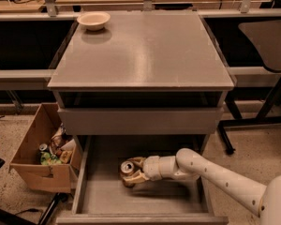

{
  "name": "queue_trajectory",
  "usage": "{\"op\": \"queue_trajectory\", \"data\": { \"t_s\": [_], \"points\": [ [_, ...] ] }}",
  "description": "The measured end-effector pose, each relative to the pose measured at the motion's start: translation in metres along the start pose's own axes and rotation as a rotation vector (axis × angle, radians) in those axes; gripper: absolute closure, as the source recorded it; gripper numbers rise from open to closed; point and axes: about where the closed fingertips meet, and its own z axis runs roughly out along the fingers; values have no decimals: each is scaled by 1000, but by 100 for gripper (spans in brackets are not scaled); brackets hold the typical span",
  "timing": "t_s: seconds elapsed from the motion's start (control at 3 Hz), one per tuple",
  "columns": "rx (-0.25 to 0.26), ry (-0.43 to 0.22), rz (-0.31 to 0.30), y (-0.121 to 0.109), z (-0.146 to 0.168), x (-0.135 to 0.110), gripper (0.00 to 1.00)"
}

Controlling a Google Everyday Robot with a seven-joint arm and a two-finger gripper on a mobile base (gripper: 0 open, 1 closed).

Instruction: Place orange can into middle drawer

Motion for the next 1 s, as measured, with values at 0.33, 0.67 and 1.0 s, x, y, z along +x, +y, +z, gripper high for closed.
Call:
{"op": "queue_trajectory", "data": {
  "t_s": [0.33, 0.67, 1.0],
  "points": [
    [0, 0, 0, 0, 0, 0, 13],
    [0, 0, 0, 0, 0, 0, 0],
    [-67, 3, -36, 24, -4, -13, 0]
  ]
}}
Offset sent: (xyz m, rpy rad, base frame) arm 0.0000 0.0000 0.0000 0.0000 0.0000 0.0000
